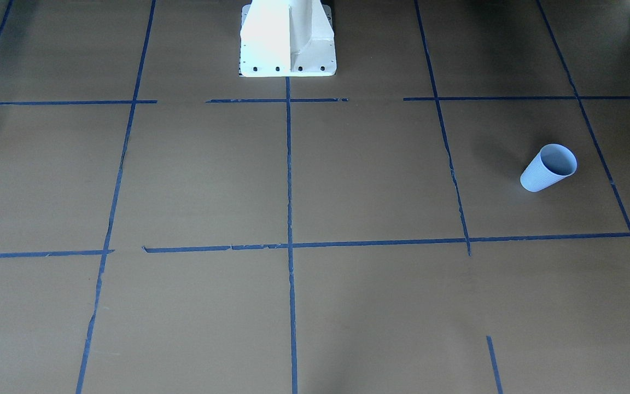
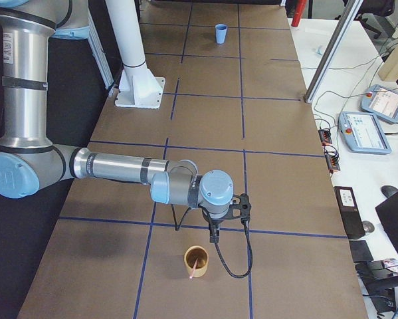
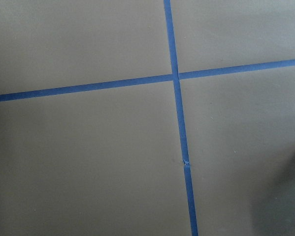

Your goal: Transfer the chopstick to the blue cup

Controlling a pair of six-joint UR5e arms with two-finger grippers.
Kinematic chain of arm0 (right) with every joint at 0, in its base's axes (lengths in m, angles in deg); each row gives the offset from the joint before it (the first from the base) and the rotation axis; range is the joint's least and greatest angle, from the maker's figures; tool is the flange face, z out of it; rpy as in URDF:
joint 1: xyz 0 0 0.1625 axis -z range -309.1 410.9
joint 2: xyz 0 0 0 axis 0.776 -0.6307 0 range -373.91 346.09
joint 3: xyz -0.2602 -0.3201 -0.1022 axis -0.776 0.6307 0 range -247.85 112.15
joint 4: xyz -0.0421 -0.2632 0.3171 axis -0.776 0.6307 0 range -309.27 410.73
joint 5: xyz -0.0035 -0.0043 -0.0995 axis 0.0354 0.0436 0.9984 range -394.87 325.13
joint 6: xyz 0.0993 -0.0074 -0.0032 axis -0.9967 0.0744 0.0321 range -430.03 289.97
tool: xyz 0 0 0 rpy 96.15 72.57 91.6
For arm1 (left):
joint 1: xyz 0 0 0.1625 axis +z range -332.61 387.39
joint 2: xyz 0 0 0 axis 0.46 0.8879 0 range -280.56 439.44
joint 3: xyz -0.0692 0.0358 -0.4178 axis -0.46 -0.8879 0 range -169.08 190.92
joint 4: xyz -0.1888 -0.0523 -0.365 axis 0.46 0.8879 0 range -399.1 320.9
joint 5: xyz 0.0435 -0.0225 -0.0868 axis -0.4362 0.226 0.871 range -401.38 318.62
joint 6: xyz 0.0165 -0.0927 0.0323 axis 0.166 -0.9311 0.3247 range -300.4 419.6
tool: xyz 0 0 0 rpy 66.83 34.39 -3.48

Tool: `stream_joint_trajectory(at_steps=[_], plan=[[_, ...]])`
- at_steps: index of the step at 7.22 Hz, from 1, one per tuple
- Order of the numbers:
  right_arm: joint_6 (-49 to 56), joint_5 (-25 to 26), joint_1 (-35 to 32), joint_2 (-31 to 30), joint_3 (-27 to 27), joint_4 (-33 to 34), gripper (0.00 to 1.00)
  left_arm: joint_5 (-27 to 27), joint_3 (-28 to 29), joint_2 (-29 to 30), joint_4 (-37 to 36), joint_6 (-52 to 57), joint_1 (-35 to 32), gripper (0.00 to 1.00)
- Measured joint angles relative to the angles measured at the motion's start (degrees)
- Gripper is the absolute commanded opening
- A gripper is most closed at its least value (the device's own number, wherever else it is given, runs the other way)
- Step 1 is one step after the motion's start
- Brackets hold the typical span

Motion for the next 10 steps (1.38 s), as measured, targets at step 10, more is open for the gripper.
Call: stream_joint_trajectory(at_steps=[10], plan=[[0.0,-0.2,-0.1,0.1,-0.6,0.0,1.00,-0.1,-9.4,-4.3,26.1,-51.3,21.6,1.00]])
